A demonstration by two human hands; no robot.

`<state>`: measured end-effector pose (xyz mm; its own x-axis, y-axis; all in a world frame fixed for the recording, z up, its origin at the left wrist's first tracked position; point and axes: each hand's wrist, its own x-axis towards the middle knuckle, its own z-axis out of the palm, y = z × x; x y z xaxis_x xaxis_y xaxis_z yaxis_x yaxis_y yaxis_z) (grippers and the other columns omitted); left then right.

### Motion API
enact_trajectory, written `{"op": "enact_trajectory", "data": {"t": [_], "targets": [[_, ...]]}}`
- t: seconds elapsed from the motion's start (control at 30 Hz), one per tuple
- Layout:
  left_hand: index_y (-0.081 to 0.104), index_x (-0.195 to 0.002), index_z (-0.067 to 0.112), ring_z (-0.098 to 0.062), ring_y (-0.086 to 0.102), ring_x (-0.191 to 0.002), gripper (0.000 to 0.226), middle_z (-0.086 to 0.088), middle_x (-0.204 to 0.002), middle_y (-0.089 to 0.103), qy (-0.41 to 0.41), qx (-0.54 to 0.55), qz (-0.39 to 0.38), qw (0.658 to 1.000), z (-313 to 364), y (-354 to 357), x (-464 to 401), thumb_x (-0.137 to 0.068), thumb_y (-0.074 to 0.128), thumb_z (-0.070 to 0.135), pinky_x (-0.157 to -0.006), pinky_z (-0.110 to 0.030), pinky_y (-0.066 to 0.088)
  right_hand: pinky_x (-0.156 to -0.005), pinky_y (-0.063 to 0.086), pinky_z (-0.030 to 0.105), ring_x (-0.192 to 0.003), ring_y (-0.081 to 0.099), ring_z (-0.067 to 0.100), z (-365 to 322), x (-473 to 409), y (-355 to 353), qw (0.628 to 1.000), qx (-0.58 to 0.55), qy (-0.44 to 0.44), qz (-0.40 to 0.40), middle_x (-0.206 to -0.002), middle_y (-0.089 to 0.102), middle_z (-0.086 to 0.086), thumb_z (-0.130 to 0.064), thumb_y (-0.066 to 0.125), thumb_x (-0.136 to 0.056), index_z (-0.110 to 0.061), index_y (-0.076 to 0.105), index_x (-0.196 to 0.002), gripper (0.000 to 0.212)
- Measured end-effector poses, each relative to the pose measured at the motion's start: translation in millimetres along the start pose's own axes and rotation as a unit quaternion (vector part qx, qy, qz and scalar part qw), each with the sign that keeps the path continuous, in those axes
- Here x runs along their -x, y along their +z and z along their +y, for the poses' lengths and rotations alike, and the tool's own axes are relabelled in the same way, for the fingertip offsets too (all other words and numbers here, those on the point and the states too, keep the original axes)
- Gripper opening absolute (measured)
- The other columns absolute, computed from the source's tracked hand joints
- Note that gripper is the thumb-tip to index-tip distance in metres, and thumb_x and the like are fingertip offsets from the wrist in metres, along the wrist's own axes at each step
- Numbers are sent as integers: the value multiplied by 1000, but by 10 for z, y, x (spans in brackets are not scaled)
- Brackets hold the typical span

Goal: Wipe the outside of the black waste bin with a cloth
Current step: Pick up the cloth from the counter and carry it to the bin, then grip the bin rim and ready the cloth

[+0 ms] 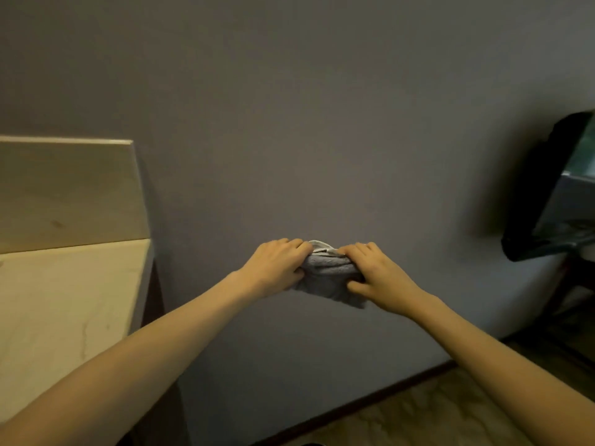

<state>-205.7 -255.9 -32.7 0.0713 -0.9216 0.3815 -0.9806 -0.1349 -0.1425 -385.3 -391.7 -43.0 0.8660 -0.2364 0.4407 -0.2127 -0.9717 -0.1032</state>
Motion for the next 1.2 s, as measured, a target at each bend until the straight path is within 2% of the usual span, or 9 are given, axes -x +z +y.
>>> {"op": "enact_trajectory", "data": {"t": [0.2, 0.3, 0.37, 0.43, 0.57, 0.7, 0.9, 1.03, 1.2], "targets": [[48, -107, 13, -32, 55, -99, 26, -7, -112, 58, 21, 50, -43, 998, 646, 493, -51, -84, 53, 22, -63, -35, 34, -89, 45, 39, -108, 46, 23, 263, 800, 319, 996, 5, 81, -45, -124, 51, 2, -52, 69, -75, -19, 41, -133, 72], [48, -108, 13, -31, 55, -99, 25, -6, -112, 57, 32, 74, -67, 994, 914, 788, -1, -84, 52, 21, -62, -35, 34, -85, 45, 39, -105, 48, 25, 363, 1107, 511, 991, 21, 115, -71, -119, 52, 4, -45, 69, -78, -17, 43, -127, 62], [48, -109, 13, -31, 55, -98, 26, -6, -112, 58, 35, 95, -77, 992, 1069, 1000, 31, -84, 52, 20, -61, -34, 34, -73, 42, 38, -95, 49, 28, 424, 1275, 631, 988, 22, 129, -84, -105, 54, 6, -38, 67, -80, -15, 45, -107, 41], [49, -111, 15, -29, 55, -96, 28, -5, -112, 58, 31, 119, -82, 989, 1199, 1218, 78, -84, 52, 21, -61, -34, 36, -66, 36, 37, -88, 48, 30, 488, 1418, 742, 985, 19, 136, -104, -97, 52, 8, -33, 65, -82, -15, 40, -95, 34], [52, -121, 19, -26, 56, -100, 38, -1, -115, 61, -12, 220, -56, 974, 1385, 1681, 286, -83, 56, 19, -70, -36, 43, -68, 39, 41, -87, 48, 32, 611, 1694, 1007, 982, -1, 144, -119, -98, 53, 11, -27, 65, -82, -10, 45, -100, 32], [54, -120, 18, -26, 53, -106, 33, -3, -118, 60, -95, 295, -35, 950, 1501, 2123, 534, -88, 58, 20, -87, -35, 35, -69, 43, 48, -88, 51, 34, 663, 1955, 1388, 965, -92, 212, -121, -96, 53, 13, -20, 66, -83, -8, 45, -95, 27], [48, -129, 14, -20, 44, -121, 33, -3, -129, 51, -291, 386, -93, 870, 1501, 2789, 1068, -97, 47, 24, -98, -33, 34, -69, 51, 34, -86, 60, 19, 601, 2327, 2060, 850, -312, 421, -53, -98, 62, 6, -18, 70, -82, -15, 44, -94, 29], [53, -121, 15, -10, 50, -107, 25, 0, -118, 57, -378, 450, -153, 794, 1466, 3259, 1525, -98, 46, 20, -83, -18, 37, -72, 51, 23, -88, 63, 9, 512, 2641, 2537, 761, -373, 530, -10, -99, 63, -4, -20, 70, -83, -18, 47, -104, 31], [57, -117, 15, -9, 57, -96, 23, 2, -106, 63, -399, 466, -223, 758, 1415, 3849, 1984, -98, 46, 17, -71, -13, 39, -60, 46, 20, -79, 58, 3, 347, 3091, 3150, 701, -351, 619, 38, -90, 57, -12, -12, 67, -83, -19, 44, -101, 30]]}}
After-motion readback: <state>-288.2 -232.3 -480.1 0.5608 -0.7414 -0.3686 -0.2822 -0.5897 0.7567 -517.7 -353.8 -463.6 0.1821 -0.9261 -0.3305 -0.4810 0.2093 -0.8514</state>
